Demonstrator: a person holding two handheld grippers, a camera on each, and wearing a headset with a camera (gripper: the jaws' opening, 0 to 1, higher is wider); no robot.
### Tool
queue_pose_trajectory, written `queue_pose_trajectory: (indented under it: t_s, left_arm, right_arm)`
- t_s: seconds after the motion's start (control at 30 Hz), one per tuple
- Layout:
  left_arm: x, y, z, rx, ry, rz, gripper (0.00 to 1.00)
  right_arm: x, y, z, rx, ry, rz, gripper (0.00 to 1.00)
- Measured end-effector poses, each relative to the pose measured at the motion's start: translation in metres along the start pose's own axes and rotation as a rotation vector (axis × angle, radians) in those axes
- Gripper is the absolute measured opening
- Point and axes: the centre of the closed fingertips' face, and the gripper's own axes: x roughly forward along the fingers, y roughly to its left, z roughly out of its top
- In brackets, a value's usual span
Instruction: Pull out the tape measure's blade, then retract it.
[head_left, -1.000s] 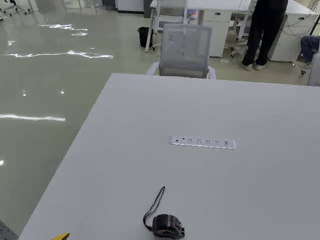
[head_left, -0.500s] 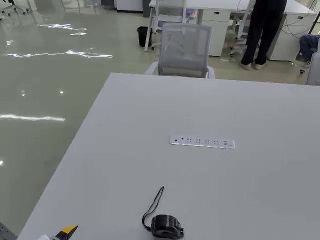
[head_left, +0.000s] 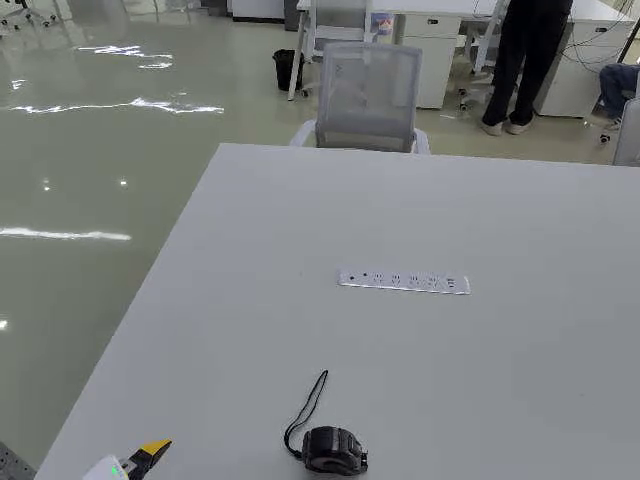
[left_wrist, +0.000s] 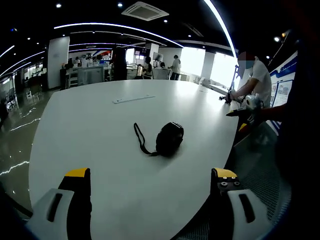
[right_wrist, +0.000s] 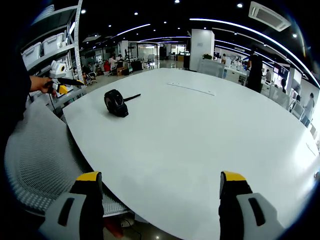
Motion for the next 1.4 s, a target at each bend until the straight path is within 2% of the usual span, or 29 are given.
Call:
queue_pose_trajectory:
  t_s: [0.47,0.77,1.13,1.4]
  left_arm:
    - [0.026,-0.004,0.013,0.065,0.025,-0.045,0.99]
    - [0.043,-0.01,0.02,0.107,0.054,-0.089,0.99]
    - [0.06,-0.018,0.023,0.155,0.088,-0.132,0.99]
    - [0.072,-0.02,0.033,0.199,0.107,-0.16,0.99]
  right_arm:
    - [0.013,0.004,0.012,-0.035,-0.003,0.033,0.99]
    - [0.026,0.015,0.022,-0.051,-0.012,0.062,0.98]
    - [0.038,0.02,0.031,-0.082,-0.014,0.092,0.98]
    - [0.047,0.023,0.034,-0.098,-0.007,0.115,0.97]
